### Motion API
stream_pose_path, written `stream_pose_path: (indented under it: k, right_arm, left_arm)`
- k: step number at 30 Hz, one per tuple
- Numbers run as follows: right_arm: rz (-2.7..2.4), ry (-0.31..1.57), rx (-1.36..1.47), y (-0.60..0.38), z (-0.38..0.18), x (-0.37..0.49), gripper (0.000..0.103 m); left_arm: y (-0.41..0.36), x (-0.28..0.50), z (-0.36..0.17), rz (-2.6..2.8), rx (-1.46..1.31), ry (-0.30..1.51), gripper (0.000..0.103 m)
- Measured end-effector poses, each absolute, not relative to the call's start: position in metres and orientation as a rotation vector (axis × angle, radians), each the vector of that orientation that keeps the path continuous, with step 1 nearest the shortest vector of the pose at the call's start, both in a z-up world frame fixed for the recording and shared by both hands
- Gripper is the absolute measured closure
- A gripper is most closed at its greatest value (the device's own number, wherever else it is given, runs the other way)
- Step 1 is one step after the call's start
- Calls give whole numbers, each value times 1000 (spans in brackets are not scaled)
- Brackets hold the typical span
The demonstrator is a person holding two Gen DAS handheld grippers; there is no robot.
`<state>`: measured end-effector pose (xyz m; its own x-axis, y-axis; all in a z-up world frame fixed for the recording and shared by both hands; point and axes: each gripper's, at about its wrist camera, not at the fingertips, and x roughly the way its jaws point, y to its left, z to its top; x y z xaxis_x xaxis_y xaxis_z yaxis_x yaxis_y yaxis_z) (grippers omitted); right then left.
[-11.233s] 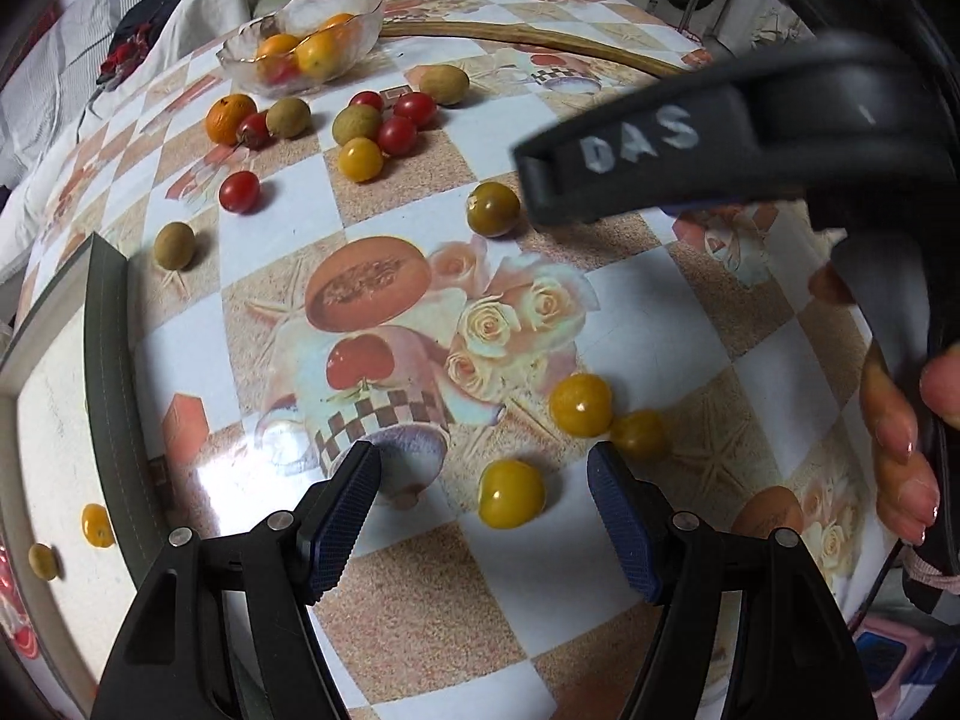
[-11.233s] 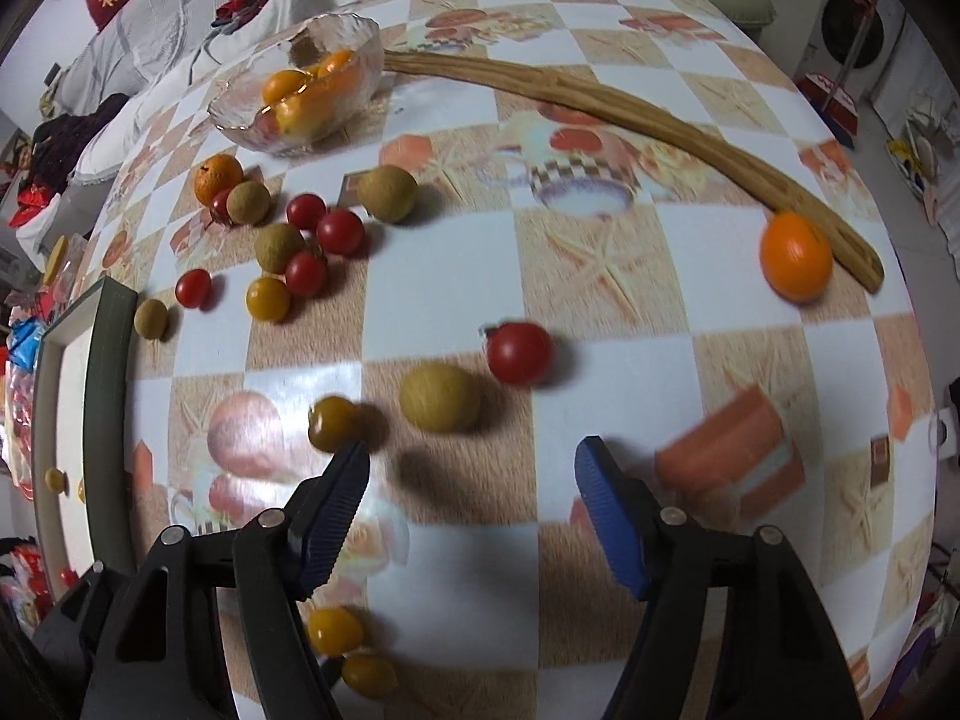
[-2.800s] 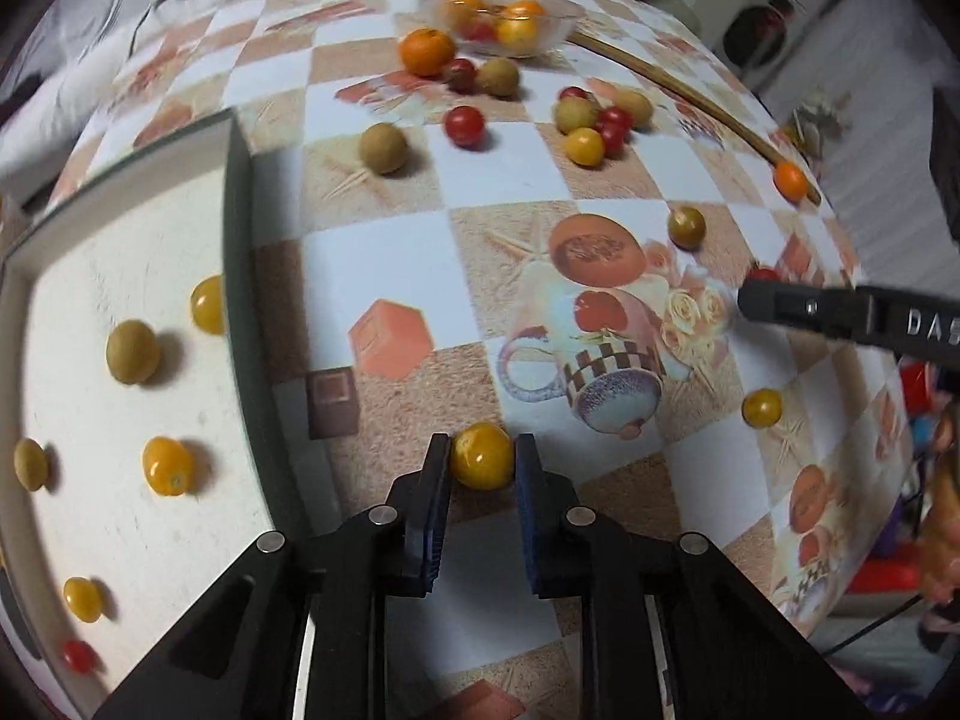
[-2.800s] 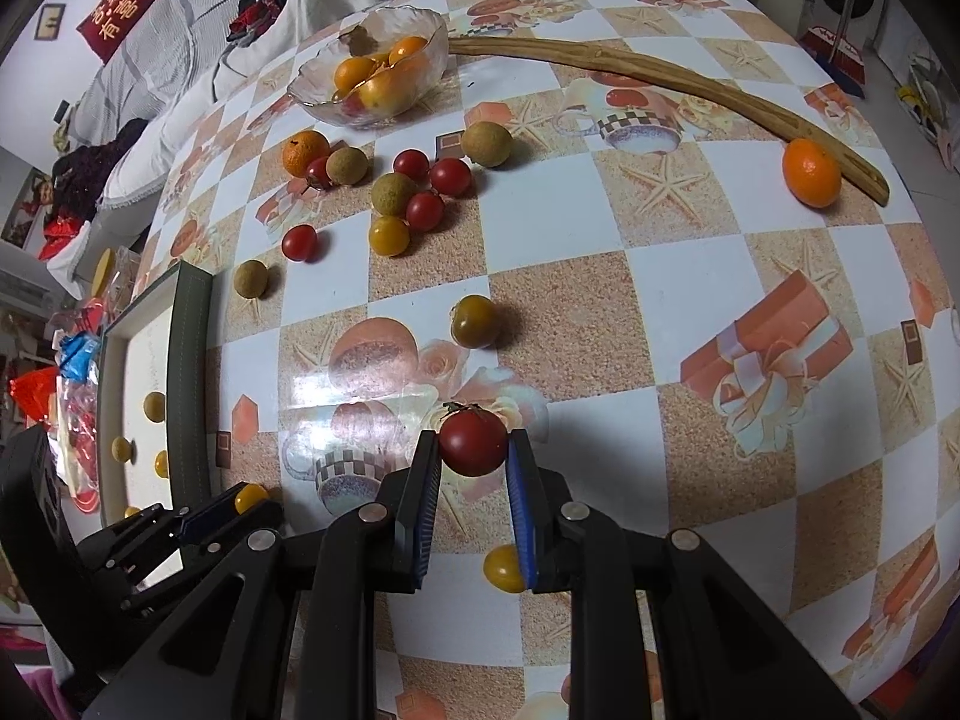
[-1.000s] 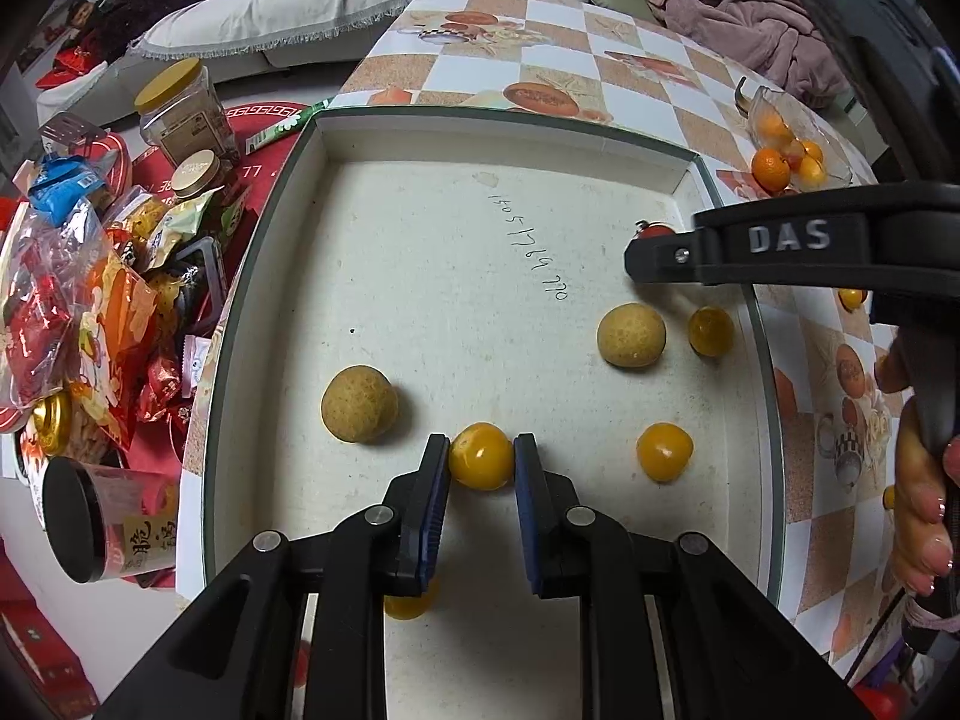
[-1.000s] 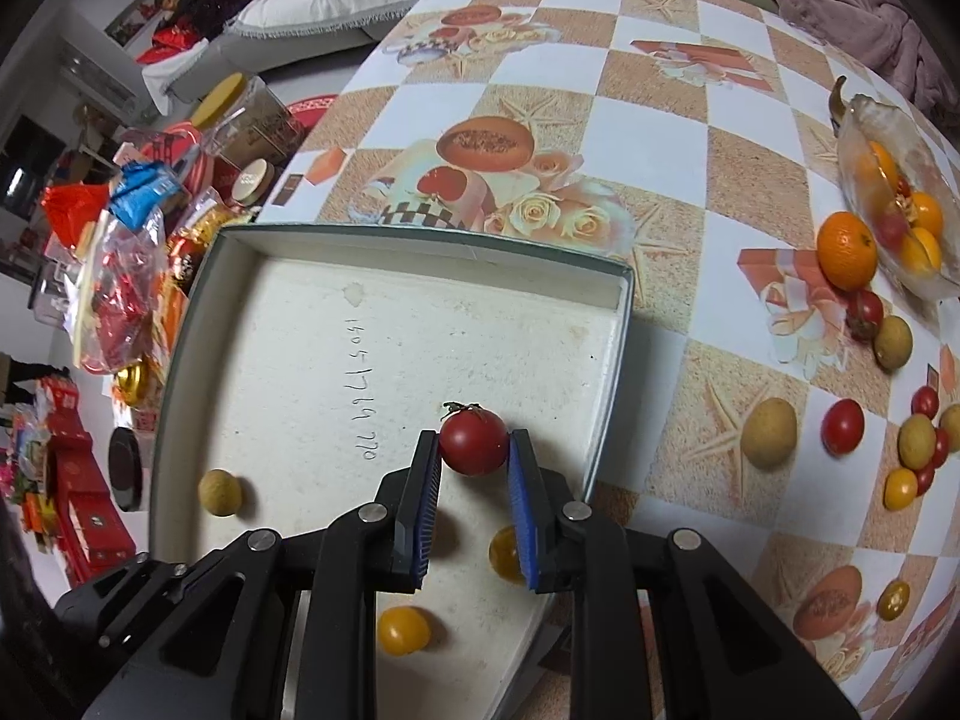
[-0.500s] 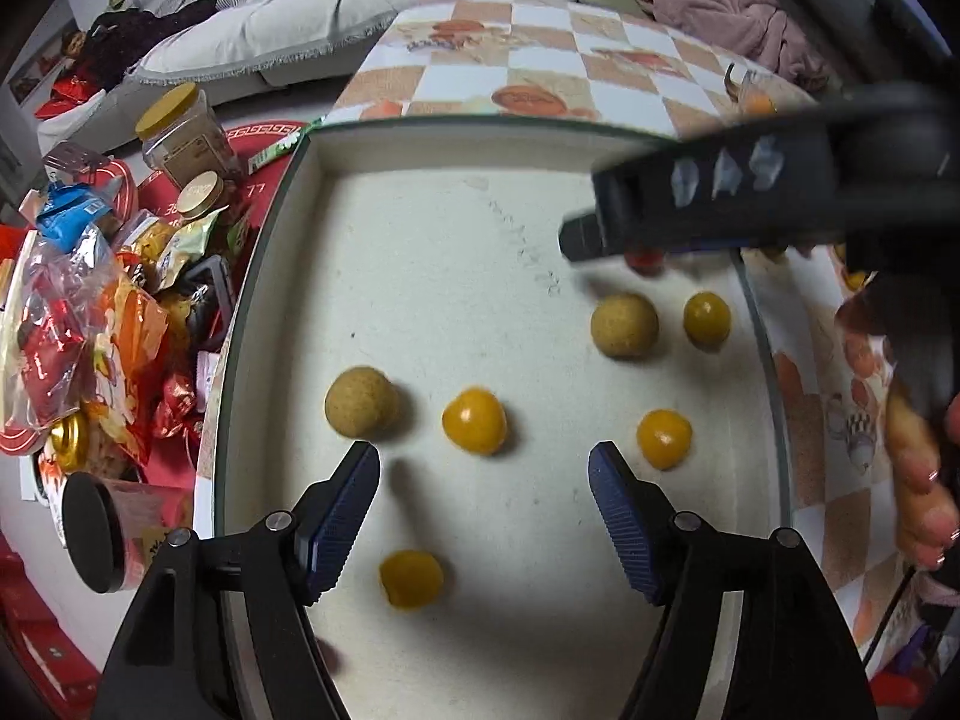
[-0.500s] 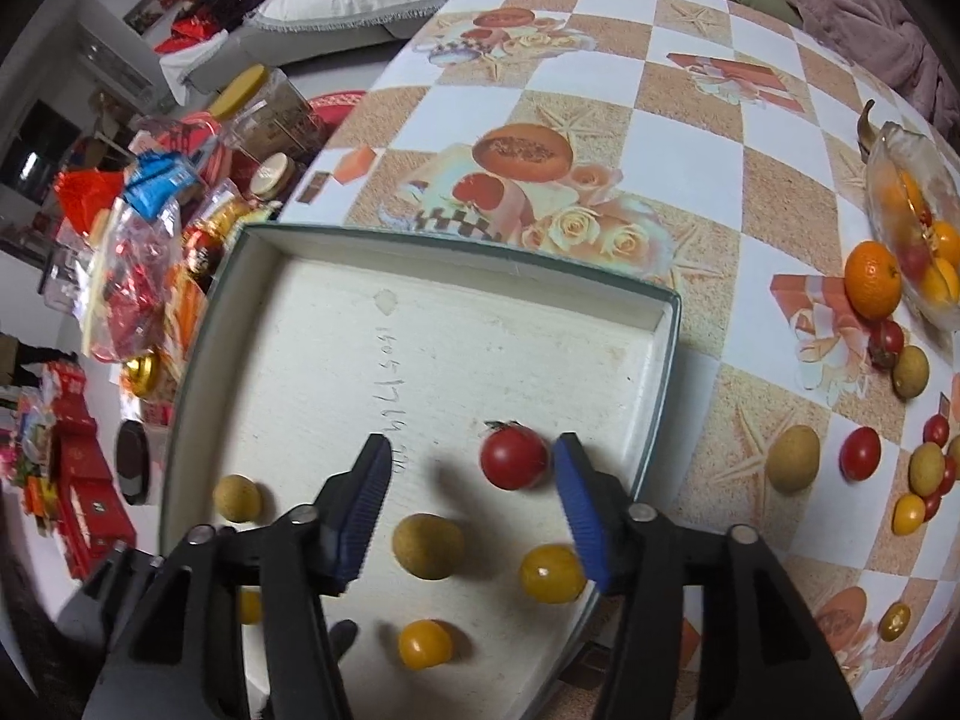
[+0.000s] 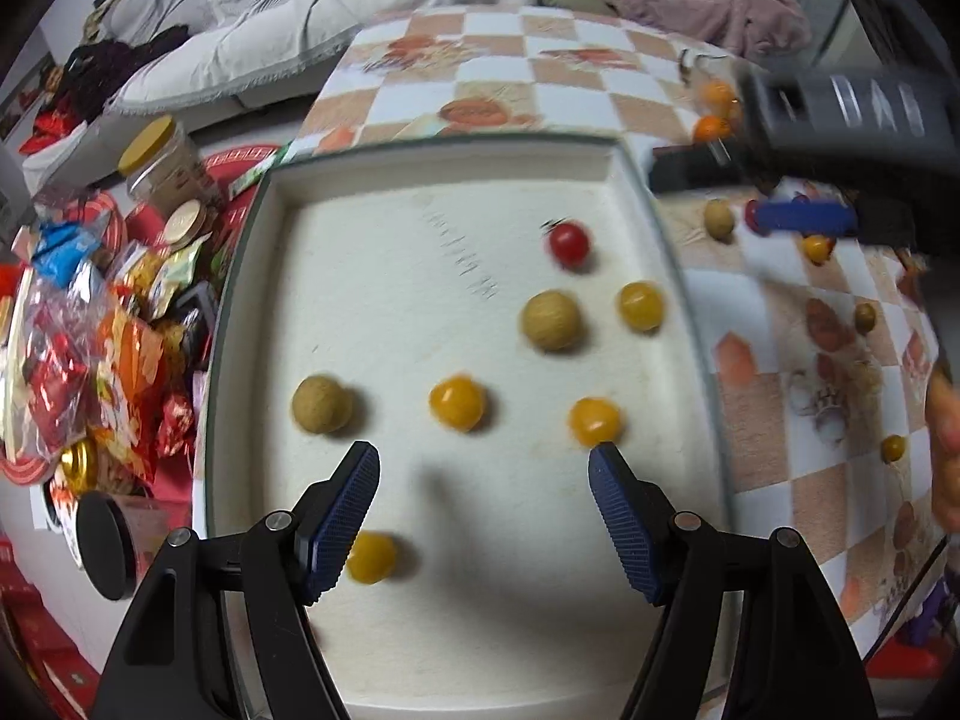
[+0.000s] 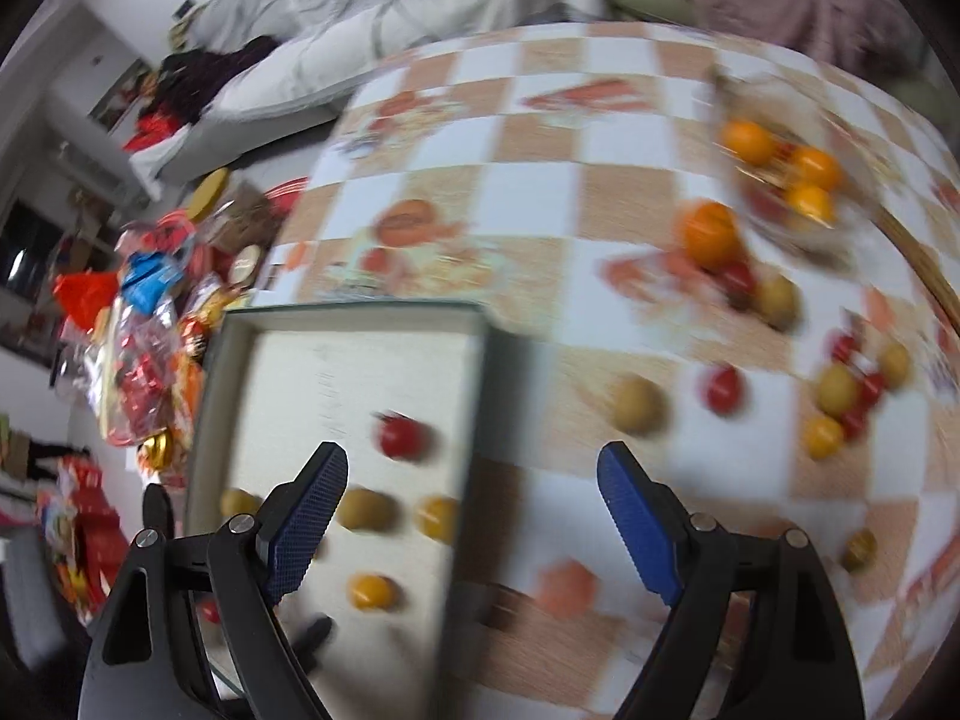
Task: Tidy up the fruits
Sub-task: 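Move both open tools back over the fruits on the table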
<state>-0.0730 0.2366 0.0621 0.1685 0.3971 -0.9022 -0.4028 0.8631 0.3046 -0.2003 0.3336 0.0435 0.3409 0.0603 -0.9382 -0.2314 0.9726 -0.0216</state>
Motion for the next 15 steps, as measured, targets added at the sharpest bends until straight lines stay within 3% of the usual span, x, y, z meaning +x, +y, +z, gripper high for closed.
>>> stream_pose_path:
  k: [15]
  right_arm:
    - [241, 1338, 73, 73, 40, -88, 15]
  left_arm:
    - [252, -131, 78, 11, -109, 1127, 30]
